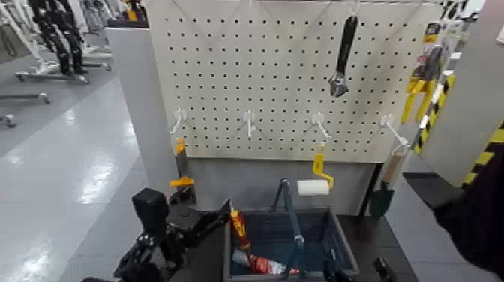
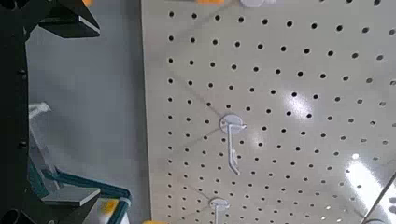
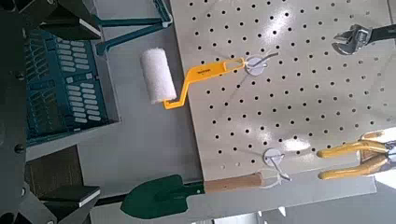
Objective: Put the red screwdriver into the crate.
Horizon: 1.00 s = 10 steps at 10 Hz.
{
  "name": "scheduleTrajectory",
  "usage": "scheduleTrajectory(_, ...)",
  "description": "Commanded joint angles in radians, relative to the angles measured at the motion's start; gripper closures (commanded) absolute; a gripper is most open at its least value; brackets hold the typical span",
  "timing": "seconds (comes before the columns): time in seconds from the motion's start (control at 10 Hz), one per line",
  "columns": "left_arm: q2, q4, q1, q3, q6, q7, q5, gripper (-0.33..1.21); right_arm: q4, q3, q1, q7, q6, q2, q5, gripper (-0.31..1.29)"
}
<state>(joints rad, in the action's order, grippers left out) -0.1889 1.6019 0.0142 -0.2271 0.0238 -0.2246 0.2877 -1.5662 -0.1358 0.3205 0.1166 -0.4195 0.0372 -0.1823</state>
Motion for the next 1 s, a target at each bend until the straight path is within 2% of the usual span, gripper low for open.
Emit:
scheduleTrajectory(0.1,0.005,-0.008,-0.085,0.009,0.116,0.084,-0.068,0.11,0.000,0.004,0.003,0.000,-0.008,0.000,0.009,0.13)
scheduleTrajectory(0.6,0.020,0.035,-0.197,0.045,0.127,0.096,-0.117,0.11,-0.011,0.013,0.015,0.000,0.004,0.000,0.030,0.13)
scheduleTrajectory(1.0,0.017,0.044,-0.211,0.041,0.131,0.093,-0.124,0.11,-0.020,0.018,0.020,-0.002,0.018,-0.003,0.058,0.13)
